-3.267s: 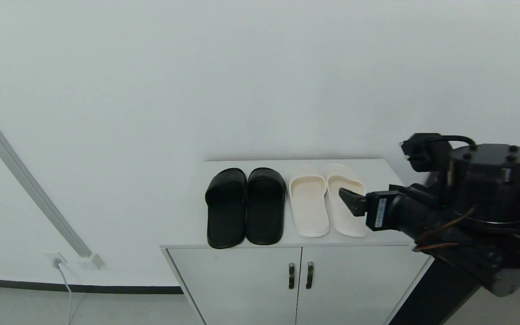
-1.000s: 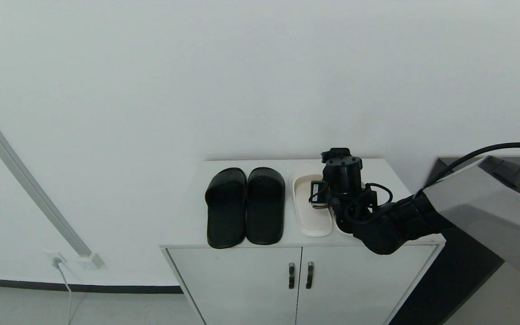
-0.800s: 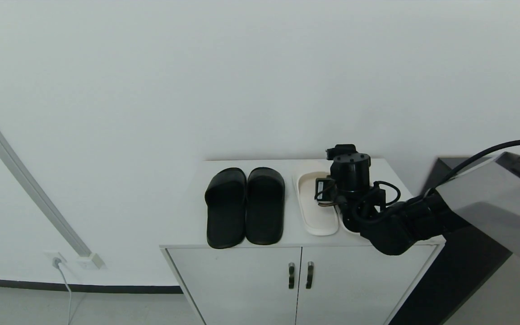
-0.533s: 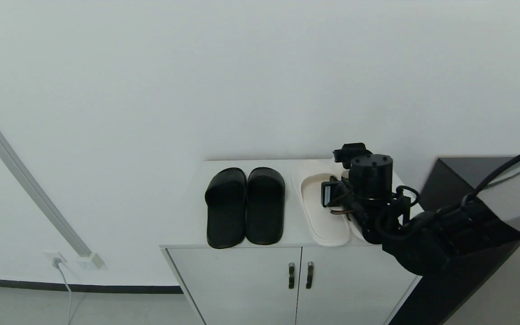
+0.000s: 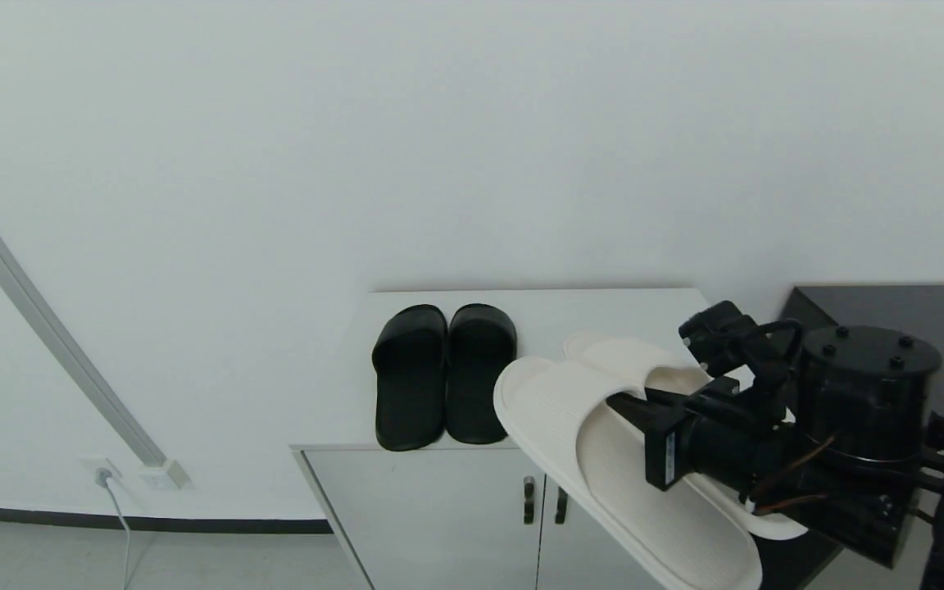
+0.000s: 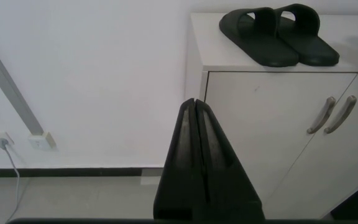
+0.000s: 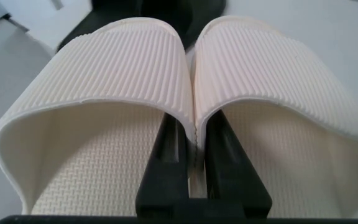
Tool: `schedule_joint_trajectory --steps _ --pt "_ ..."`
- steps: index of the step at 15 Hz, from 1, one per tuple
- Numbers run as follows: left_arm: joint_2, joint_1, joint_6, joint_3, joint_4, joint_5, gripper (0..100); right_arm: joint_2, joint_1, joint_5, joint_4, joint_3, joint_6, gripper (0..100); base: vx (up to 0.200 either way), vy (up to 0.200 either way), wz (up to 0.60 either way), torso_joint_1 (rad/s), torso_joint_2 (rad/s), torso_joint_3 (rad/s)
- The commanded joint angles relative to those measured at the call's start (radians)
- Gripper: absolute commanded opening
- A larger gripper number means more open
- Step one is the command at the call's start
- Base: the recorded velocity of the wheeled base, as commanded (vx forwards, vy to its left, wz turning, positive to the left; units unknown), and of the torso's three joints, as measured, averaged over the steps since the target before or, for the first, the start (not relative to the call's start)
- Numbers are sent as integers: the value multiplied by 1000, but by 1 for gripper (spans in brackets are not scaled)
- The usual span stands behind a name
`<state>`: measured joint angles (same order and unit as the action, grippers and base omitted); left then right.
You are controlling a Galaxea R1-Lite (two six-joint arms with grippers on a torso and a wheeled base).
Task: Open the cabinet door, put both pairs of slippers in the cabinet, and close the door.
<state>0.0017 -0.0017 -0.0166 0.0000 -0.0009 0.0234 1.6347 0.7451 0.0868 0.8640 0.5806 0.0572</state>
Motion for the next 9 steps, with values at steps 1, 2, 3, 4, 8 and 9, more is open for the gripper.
schedule_joint_trajectory --steps 1,2,3,4,8,9 --pt "0 0 0 0 -1 0 0 -76 16 -13 1 -42 -2 0 0 0 0 0 0 0" --pt "0 0 0 0 -1 0 0 -76 20 -13 1 -48 -2 0 0 0 0 0 0 0" --pt "0 0 0 0 -1 0 0 -75 20 -13 1 -48 -2 0 0 0 0 0 0 0" --pt "0 0 1 0 -1 0 0 -72 20 -15 1 -51 -2 0 0 0 0 0 0 0" --pt "0 0 4 0 1 0 0 -64 25 -15 3 -71 -14 0 -200 0 0 2 5 2" --pt "0 0 3 0 -1 0 0 -64 23 -13 4 -81 -36 0 -200 0 0 -7 2 7"
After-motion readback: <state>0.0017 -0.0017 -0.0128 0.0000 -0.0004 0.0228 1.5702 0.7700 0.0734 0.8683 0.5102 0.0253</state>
